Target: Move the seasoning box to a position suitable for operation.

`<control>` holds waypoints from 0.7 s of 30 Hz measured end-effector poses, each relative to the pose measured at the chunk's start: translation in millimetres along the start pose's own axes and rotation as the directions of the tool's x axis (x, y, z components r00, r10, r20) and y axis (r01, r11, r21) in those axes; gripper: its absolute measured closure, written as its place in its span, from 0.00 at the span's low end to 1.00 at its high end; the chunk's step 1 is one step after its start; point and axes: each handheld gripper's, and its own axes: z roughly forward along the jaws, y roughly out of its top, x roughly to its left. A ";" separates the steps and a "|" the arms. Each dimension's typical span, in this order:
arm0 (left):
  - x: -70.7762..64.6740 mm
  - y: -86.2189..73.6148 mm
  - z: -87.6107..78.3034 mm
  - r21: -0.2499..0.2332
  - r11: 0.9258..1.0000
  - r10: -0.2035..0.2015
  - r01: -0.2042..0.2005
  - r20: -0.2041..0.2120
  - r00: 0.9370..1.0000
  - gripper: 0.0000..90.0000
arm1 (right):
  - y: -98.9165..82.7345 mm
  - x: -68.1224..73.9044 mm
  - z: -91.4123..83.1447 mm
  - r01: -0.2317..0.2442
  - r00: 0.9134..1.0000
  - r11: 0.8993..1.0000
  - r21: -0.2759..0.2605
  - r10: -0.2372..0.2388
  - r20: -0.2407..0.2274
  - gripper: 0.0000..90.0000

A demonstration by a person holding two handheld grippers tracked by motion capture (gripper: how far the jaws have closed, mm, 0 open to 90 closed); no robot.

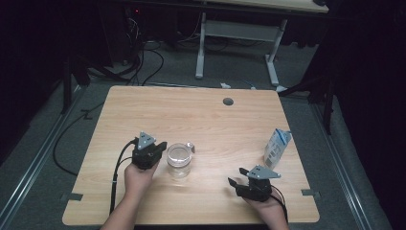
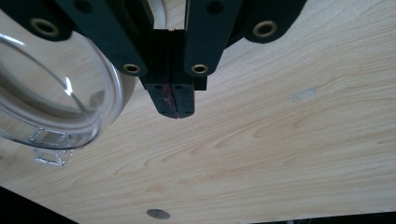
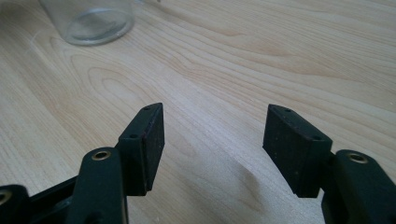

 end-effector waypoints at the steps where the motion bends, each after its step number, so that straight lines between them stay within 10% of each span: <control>1: 0.3 -2.1 -0.4 -0.006 1.000 0.003 -0.003 0.007 1.000 1.00 | -0.2 0.0 -0.8 0.001 1.000 1.000 0.000 -0.001 0.006 0.43; 21: -21.4 -29.2 -21.4 -0.068 0.998 -0.002 0.006 0.055 0.998 1.00 | 0.5 5.4 -4.2 -0.004 1.000 1.000 -0.008 0.004 0.003 0.44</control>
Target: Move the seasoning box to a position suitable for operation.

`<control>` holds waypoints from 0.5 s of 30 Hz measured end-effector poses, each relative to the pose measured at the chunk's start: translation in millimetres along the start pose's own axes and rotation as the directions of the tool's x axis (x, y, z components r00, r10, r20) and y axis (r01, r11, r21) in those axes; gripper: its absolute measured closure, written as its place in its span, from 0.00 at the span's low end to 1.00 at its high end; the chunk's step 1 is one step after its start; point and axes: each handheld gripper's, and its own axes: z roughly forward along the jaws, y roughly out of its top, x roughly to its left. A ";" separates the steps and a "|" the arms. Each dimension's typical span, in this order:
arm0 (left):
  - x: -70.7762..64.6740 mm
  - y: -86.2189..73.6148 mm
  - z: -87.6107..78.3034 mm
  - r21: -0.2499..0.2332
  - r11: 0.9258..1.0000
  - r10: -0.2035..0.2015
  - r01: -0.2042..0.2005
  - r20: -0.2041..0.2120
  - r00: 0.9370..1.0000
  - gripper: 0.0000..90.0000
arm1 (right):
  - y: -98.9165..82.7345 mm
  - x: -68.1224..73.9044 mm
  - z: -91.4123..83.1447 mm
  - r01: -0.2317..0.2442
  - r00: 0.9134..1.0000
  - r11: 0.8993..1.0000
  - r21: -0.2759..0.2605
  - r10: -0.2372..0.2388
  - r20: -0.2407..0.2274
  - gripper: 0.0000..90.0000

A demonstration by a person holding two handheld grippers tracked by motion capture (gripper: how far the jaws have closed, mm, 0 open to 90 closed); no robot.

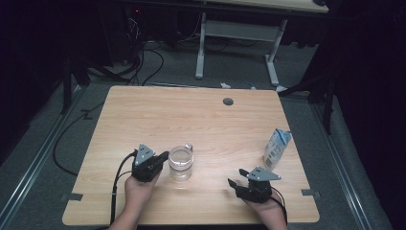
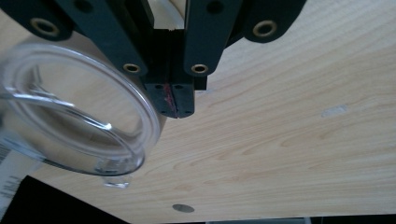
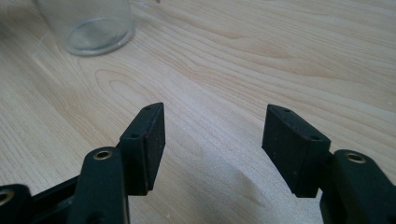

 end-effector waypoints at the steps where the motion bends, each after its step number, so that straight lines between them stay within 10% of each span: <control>1: -2.8 -3.6 -2.3 -0.013 1.000 -0.006 0.006 0.003 1.000 1.00 | -0.3 -0.5 0.0 -0.008 1.000 1.000 0.003 0.008 0.001 0.44; 15: -40.2 -23.2 -15.8 -0.020 0.998 0.059 -0.058 0.025 0.998 1.00 | 1.2 2.7 -2.1 0.003 1.000 1.000 -0.008 -0.003 0.016 0.44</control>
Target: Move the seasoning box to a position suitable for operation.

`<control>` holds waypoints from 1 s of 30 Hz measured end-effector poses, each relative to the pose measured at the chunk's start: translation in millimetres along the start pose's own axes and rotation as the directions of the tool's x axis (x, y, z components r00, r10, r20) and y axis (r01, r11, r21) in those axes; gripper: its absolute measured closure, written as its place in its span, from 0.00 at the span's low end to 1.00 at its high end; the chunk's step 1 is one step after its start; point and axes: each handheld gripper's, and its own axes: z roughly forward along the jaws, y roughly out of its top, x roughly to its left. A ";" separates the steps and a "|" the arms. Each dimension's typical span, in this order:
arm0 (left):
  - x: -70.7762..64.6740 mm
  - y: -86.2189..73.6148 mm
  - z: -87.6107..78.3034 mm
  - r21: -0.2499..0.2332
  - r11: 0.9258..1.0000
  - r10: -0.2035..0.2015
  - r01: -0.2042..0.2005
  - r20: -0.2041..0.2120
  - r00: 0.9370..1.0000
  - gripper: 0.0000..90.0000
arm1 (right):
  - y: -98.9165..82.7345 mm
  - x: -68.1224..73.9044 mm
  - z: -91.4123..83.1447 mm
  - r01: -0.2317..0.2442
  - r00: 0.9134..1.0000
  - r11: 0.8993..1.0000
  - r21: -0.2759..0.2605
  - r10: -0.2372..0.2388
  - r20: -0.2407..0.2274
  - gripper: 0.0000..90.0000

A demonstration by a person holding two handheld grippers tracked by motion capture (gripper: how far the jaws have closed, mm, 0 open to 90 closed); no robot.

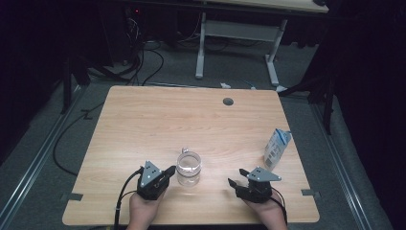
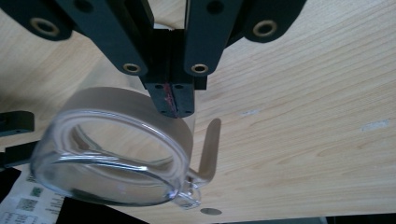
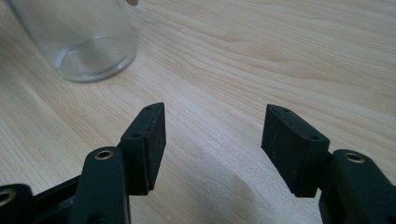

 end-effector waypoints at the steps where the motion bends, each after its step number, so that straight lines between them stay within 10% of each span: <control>1: -1.5 0.0 -1.1 -0.001 1.000 0.007 -0.007 -0.005 1.000 1.00 | -0.3 -0.3 0.6 0.003 1.000 1.000 0.001 -0.003 -0.001 0.44; 30: -37.3 0.6 3.3 -0.006 0.997 0.078 -0.078 0.087 0.993 1.00 | -1.1 3.7 4.0 0.003 1.000 1.000 0.014 -0.003 -0.006 0.45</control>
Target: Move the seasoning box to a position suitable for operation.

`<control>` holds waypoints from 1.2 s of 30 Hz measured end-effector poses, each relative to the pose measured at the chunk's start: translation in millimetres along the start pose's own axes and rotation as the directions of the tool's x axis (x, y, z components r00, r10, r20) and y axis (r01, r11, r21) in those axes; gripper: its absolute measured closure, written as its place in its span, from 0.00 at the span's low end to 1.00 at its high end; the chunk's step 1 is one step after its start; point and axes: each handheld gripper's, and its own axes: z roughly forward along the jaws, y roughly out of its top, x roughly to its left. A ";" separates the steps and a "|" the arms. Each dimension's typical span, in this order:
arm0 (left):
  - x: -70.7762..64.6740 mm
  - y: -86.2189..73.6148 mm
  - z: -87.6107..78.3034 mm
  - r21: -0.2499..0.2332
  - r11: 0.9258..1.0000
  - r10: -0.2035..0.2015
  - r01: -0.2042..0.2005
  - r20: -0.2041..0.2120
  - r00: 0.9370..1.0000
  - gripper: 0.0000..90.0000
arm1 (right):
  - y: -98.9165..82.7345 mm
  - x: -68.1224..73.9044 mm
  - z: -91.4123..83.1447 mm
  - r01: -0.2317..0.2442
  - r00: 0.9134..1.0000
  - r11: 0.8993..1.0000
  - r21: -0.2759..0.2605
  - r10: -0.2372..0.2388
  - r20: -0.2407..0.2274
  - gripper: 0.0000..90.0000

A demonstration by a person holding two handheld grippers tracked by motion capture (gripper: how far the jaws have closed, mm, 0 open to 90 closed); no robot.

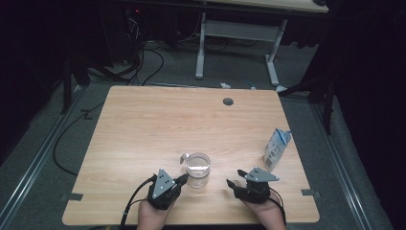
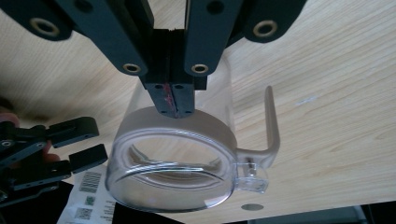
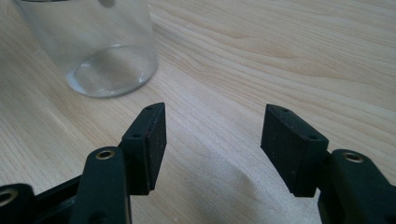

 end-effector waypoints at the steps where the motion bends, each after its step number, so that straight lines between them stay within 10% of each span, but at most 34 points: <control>1: -0.9 0.2 0.6 0.001 1.000 0.003 -0.003 0.003 1.000 1.00 | -0.2 0.5 0.6 0.003 1.000 1.000 0.000 -0.003 -0.002 0.45; 36: 35.5 5.7 -5.2 -0.008 0.997 -0.075 0.075 -0.042 0.996 0.83 | 6.5 7.8 -2.3 0.019 1.000 0.998 -0.057 -0.018 0.010 0.56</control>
